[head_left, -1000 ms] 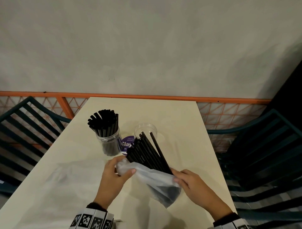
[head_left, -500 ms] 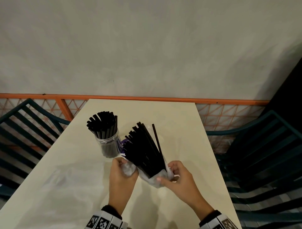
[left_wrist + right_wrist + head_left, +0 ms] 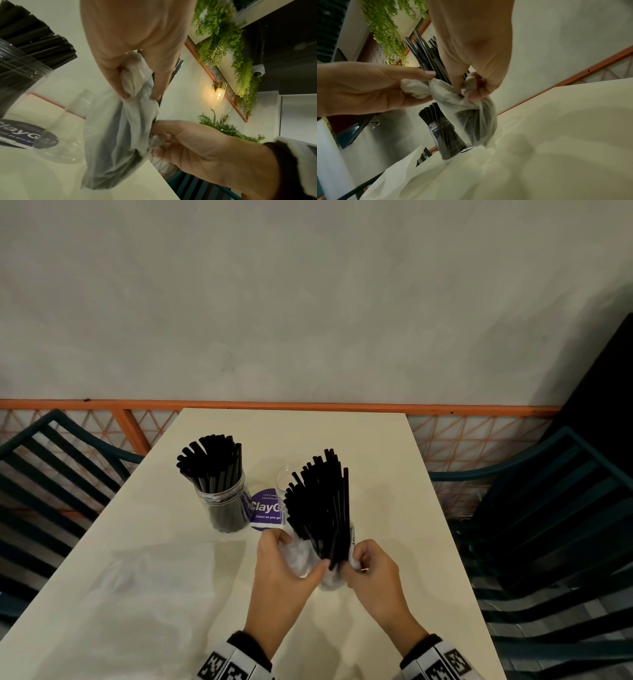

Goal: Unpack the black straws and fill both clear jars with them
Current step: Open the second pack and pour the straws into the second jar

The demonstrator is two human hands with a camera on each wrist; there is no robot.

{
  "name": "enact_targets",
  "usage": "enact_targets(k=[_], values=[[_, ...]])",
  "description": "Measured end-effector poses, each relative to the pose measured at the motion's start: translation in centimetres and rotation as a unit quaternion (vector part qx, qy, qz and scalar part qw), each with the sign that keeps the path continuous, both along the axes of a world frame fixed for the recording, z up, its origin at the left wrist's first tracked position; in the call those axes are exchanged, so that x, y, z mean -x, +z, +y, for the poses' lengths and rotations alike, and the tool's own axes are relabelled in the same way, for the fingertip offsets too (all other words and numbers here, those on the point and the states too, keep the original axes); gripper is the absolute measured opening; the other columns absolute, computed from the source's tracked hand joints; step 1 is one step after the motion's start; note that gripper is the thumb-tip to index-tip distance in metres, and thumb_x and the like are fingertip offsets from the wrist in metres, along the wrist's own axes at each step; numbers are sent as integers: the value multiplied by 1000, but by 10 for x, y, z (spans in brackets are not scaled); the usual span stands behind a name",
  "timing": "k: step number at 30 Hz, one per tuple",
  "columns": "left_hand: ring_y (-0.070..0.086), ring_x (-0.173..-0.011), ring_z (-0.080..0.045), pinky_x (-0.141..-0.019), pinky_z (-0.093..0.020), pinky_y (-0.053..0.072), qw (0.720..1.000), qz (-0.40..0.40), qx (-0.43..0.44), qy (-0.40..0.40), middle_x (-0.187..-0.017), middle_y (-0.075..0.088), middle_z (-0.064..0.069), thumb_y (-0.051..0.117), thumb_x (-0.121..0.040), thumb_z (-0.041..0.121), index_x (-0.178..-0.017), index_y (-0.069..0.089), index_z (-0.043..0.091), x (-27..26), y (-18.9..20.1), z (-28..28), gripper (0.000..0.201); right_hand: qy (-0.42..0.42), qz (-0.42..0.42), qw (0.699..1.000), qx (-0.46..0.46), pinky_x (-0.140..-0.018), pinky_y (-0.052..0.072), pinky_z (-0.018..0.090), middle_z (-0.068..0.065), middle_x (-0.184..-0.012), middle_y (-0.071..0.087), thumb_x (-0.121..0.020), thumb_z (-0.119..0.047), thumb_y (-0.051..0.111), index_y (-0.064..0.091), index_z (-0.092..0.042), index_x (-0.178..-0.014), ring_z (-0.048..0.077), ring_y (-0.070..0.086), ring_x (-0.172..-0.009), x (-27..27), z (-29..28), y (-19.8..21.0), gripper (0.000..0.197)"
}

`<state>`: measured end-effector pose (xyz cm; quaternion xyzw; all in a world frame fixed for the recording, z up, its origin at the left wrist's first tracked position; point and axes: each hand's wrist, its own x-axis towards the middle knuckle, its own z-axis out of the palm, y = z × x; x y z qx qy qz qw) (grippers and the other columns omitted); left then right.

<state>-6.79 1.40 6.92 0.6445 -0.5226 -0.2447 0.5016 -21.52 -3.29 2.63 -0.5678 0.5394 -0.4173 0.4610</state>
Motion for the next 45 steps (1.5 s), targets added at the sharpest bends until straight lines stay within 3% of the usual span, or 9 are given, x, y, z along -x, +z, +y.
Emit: enact_targets(k=[3, 7, 17, 24, 30, 35, 38, 41, 45], values=[[51, -82, -13, -67, -16, 40, 999, 12, 5, 38, -83, 49, 0, 80, -65, 15, -79, 38, 28, -2, 3, -7, 47, 91, -66, 993, -18, -65, 50, 23, 2, -78, 58, -73, -7, 74, 52, -17, -81, 18, 60, -75, -2, 7, 5, 25], [53, -73, -15, -63, -19, 40, 999, 16, -15, 30, -76, 54, -2, 78, -68, 19, -75, 41, 24, -5, -5, -7, 38, 111, -40, 990, -78, -69, 53, 22, 3, -98, 59, -64, -14, 84, 42, -23, -113, 16, 65, -85, -3, 6, 5, 66], [67, -70, -7, -66, -11, 50, 994, 24, -68, -81, -74, 72, 2, 77, -71, 20, -79, 64, 31, -2, -4, 11, 19, -37, -113, 990, -74, -63, 41, 29, 10, -73, 53, -68, 3, 74, 58, -10, -77, 21, 50, -68, 12, -13, -10, 23], [69, -72, -5, -63, -11, 51, 992, 56, -74, -83, -80, 71, -1, 79, -68, 12, -76, 62, 28, 6, -4, 5, 24, 125, -249, 944, -176, -84, 49, 27, 7, -95, 68, -60, -18, 78, 62, -7, -110, 19, 65, -90, 20, -10, -8, 54], [68, -69, -8, -66, -20, 51, 981, 47, -108, -156, -77, 74, -1, 66, -83, 18, -85, 69, 27, -2, -18, 8, 10, 176, -123, 965, -150, -82, 50, 26, 10, -109, 67, -59, -37, 82, 58, -10, -114, 19, 64, -101, 20, -8, -14, 66], [56, -69, -19, -71, -29, 47, 952, 9, -175, -252, -90, 70, -4, 53, -86, 31, -102, 64, 48, -18, -28, 14, 25, 172, -23, 981, -87, -78, 48, 23, 1, -88, 62, -57, -44, 77, 61, -13, -90, 17, 63, -90, 26, -11, -16, 49], [56, -68, -8, -66, -22, 46, 975, -99, -59, -189, -78, 64, 8, 55, -82, 35, -94, 64, 42, -22, -5, 10, 17, 164, 5, 985, -58, -64, 38, 23, 6, -72, 44, -62, -44, 73, 47, -9, -71, 15, 47, -67, 25, -10, -11, 45], [50, -90, -3, -81, -11, 39, 977, -166, 134, -4, -97, 55, 3, 53, -79, 43, -109, 62, 22, -23, 33, -3, 37, 176, 35, 983, -33, -67, 42, 24, -4, -70, 52, -72, -35, 73, 57, -18, -73, 11, 52, -68, 19, -7, -8, 24], [22, -138, -10, -110, -22, 18, 980, -194, 40, -28, -148, 29, -3, 39, -76, 68, -143, 23, 18, -17, 51, -33, 86, 233, 77, 969, -11, -85, 47, 15, -28, -91, 64, -81, -30, 69, 54, -48, -105, -7, 59, -94, 9, -1, -1, 33]])
